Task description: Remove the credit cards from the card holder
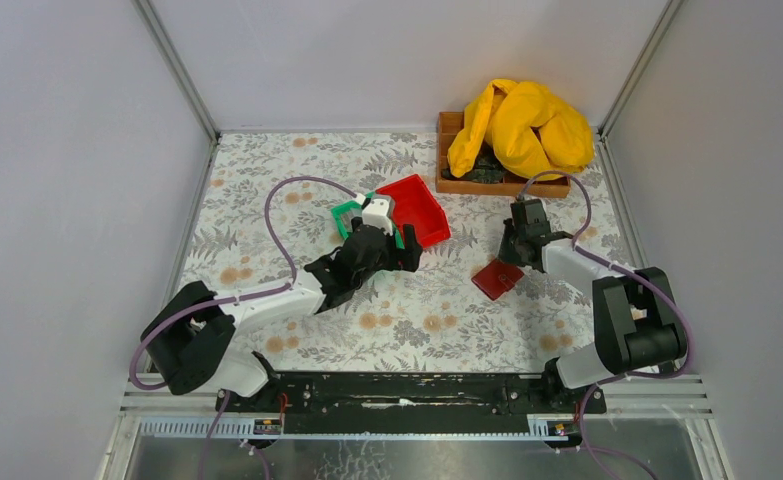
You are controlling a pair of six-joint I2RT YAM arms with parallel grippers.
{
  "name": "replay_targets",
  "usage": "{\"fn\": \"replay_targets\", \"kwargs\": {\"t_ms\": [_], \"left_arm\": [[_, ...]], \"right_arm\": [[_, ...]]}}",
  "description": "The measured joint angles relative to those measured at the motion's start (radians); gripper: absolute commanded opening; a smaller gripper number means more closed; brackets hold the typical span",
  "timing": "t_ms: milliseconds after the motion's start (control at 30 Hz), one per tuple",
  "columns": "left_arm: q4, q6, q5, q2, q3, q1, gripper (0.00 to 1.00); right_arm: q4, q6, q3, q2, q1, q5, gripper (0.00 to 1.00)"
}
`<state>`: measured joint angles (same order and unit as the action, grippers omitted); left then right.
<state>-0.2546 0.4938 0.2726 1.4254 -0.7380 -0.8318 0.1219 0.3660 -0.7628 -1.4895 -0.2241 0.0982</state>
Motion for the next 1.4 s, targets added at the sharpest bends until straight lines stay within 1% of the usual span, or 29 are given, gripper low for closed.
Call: {"fn": "replay_targets", "kwargs": {"t_ms": [133,467,533,567,667,767,900,967,1033,1100,1133,1167,1200,1267,1300,1367,1400], "left_arm": [[0.0,0.0,-0.005,0.0,0.0,-0.004,1.0],[-0.001,-0.008,-0.047,0.0,0.0,-0.012,1.0],[-0.001,-0.008,-0.061,0.001,0.0,-0.015,1.0],[-0.005,-0.008,-0.07,0.003,0.0,-0.015,0.99],[-0.021,-0.008,-0.095,0.025,0.0,-0.016,0.83],[-0.034,-0.001,-0.132,0.066,-0.003,-0.018,0.64],[-0.051,0.012,-0.195,0.137,-0.014,-0.019,0.43],[-0.061,0.017,-0.214,0.157,-0.014,-0.022,0.35],[-0.066,0.019,-0.225,0.161,-0.014,-0.027,0.26],[-0.08,0.021,-0.226,0.161,-0.014,-0.032,0.21],[-0.085,0.02,-0.229,0.16,-0.014,-0.032,0.21],[-0.09,0.019,-0.23,0.159,-0.014,-0.032,0.23],[-0.092,0.018,-0.231,0.157,-0.014,-0.032,0.3],[-0.098,0.014,-0.232,0.153,-0.014,-0.033,0.5],[-0.1,0.011,-0.232,0.151,-0.014,-0.033,0.59],[-0.109,0.012,-0.233,0.148,-0.014,-0.034,0.71],[-0.113,0.01,-0.233,0.146,-0.013,-0.034,0.75]], "right_arm": [[-0.035,0.003,0.043,0.012,-0.005,-0.061,0.23],[-0.091,0.013,0.087,0.032,-0.142,-0.137,0.22],[-0.092,0.015,0.089,0.034,-0.15,-0.146,0.26],[-0.091,0.016,0.092,0.04,-0.151,-0.146,0.3],[-0.059,0.015,0.095,0.089,-0.153,-0.14,0.42],[-0.026,0.013,0.094,0.175,-0.155,-0.097,0.44],[-0.018,0.016,0.092,0.269,-0.154,-0.002,0.37],[-0.011,0.017,0.089,0.269,-0.151,0.044,0.33],[0.003,0.03,0.086,0.242,-0.132,0.067,0.31],[0.01,0.046,0.087,0.214,-0.102,0.066,0.28],[0.013,0.056,0.088,0.201,-0.084,0.064,0.27],[0.015,0.066,0.091,0.193,-0.065,0.065,0.27],[0.015,0.076,0.096,0.192,-0.051,0.065,0.27],[0.015,0.093,0.105,0.192,-0.026,0.065,0.28],[0.015,0.1,0.109,0.192,-0.017,0.064,0.3],[0.015,0.109,0.117,0.192,-0.006,0.055,0.35],[0.015,0.112,0.122,0.192,-0.004,0.045,0.39]]}}
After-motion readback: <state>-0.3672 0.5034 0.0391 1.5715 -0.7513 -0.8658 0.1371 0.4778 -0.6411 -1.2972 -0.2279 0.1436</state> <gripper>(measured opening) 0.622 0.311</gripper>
